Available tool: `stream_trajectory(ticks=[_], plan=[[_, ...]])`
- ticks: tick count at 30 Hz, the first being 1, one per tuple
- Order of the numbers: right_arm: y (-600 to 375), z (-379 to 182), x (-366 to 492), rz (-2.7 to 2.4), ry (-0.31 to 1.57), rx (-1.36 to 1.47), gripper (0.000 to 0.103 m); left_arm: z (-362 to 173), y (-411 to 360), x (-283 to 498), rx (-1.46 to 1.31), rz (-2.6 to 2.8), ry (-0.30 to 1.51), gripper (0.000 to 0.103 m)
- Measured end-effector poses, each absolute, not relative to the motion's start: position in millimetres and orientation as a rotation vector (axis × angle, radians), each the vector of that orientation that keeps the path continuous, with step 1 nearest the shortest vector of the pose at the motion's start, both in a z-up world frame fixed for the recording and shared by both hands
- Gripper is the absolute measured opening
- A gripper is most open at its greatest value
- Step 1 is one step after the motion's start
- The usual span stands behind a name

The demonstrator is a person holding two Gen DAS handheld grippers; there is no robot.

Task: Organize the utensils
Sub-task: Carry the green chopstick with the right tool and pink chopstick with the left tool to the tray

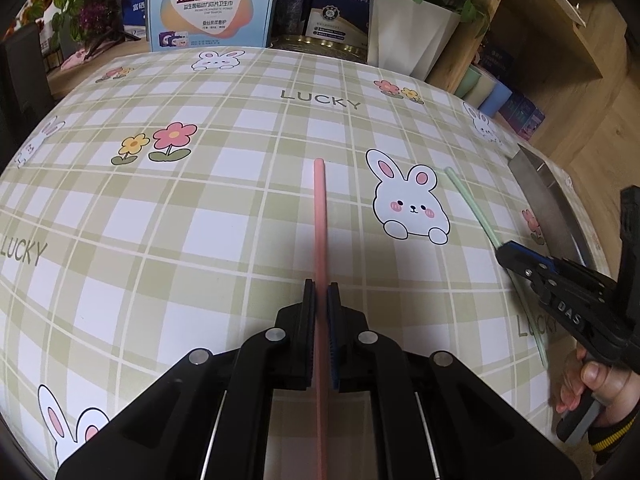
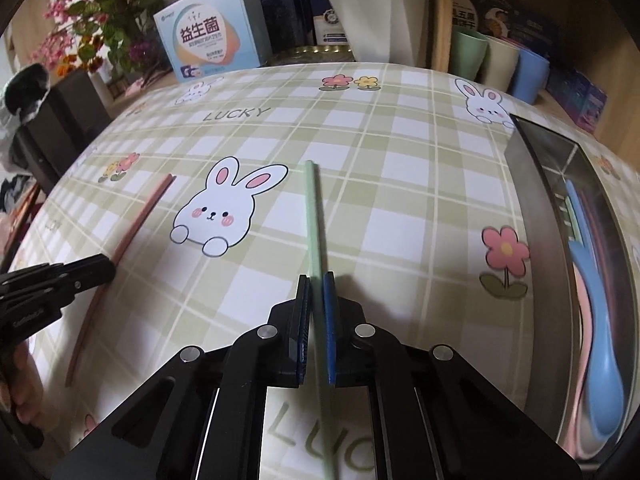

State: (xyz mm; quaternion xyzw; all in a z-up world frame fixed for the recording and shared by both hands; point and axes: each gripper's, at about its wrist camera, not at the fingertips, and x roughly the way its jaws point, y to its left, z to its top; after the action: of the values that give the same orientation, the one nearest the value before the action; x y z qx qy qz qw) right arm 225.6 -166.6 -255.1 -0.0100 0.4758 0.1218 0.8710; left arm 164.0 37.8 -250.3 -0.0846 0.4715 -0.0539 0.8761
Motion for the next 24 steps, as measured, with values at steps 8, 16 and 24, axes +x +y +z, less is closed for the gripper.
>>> stream_trajectory(ticks=[8, 16, 24], plan=[[-179, -256, 199, 0.268, 0.983, 0.102, 0.006, -251, 37, 163, -0.176, -0.101, 0.975, 0.007], [-185, -249, 192, 0.28, 0.964, 0.158, 0.006, -250, 34, 165, -0.155, -0.082, 0.987, 0.007], [-204, -210, 186, 0.296, 0.846, 0.215, 0.006, -247, 31, 168, -0.148, -0.057, 1.025, 0.006]])
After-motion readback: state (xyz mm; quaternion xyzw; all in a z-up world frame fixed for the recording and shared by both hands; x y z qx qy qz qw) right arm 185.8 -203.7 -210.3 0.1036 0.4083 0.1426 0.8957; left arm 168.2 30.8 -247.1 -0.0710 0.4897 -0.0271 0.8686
